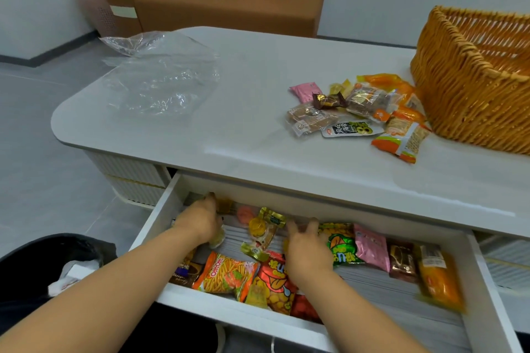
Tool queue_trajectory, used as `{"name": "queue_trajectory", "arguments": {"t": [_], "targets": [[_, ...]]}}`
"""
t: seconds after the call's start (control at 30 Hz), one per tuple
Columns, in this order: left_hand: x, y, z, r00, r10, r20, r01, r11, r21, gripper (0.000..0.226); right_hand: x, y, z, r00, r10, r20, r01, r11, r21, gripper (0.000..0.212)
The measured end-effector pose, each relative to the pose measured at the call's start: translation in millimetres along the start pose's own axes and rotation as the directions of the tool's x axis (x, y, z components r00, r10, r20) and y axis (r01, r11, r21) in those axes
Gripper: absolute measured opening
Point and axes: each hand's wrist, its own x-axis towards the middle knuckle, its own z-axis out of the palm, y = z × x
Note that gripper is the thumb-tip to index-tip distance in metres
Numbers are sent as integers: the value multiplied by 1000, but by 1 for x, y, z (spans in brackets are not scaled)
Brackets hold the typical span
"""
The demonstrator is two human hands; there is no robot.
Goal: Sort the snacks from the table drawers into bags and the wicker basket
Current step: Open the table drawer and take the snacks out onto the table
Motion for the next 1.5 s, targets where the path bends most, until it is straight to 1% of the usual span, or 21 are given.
{"name": "queue_trajectory", "arguments": {"t": [0.07,0.13,0.23,0.3,0.37,0.4,0.47,0.53,0.6,0.67,0.73,0.8,0.93,1.0,1.07,1.2,1.27,1.33,1.37,1.43,1.5], "targets": [[-2,0,-2,1000,15,4,-15,1000,26,33,0,-4,0,999,-26,29,28,997,-67,75],[-4,2,-3,999,52,-4,-51,996,75,24,-1,-6,0,998,-58,29,60,995,-82,64],[-7,7,-5,993,119,-29,-116,989,94,19,-1,0,1,992,-122,-39,120,992,-42,50],[-7,7,-13,987,152,-51,-150,988,35,16,2,8,1,987,-136,-87,135,991,-16,48],[-8,3,-24,988,147,-45,-149,988,-42,14,1,13,0,991,-112,-78,112,994,-14,54],[-10,-1,-28,990,140,-32,-142,988,-64,16,0,14,0,994,-98,-58,97,995,-19,63],[-14,-8,-30,993,119,-1,-119,991,-61,27,-2,12,3,996,-87,-15,87,996,-24,77],[-20,-6,-21,994,97,60,-93,993,-68,35,-6,7,5,994,-112,1,112,994,-14,74],[-24,1,-9,987,88,137,-80,995,-64,36,-11,5,8,978,-189,93,194,980,-51,77],[-26,10,0,981,107,163,-111,994,17,37,-17,6,8,950,-269,161,287,953,-98,67],[-27,17,3,977,119,175,-135,987,84,42,-19,11,4,932,-323,162,341,935,-101,47],[-31,24,5,972,123,202,-156,975,159,45,-17,17,2,925,-351,147,364,928,-78,40],[-34,34,2,961,162,224,-208,958,199,36,-5,23,6,937,-301,179,304,953,8,63],[-35,36,-5,958,164,235,-205,965,164,29,0,22,10,947,-260,188,258,965,38,60],[-37,39,-17,952,166,258,-200,973,112,26,2,22,11,961,-243,135,235,969,76,53],[-60,48,-60,914,302,272,-302,952,-41,18,-2,29,4,974,-220,54,203,955,214,57],[-75,50,-89,873,401,277,-358,913,-195,13,-9,34,-4,969,-249,1,239,930,278,62],[-89,54,-114,825,497,268,-339,816,-468,18,-20,40,-15,950,-308,-55,308,887,346,61],[-93,56,-123,818,532,220,-333,749,-573,24,-28,43,-22,935,-348,-67,344,849,400,58],[-89,64,-131,842,539,25,-370,610,-701,36,-44,51,-44,898,-436,-61,393,732,557,54],[-76,74,-126,884,425,-193,-412,516,-751,38,-57,56,-73,868,-486,-103,400,562,724,54]]}}
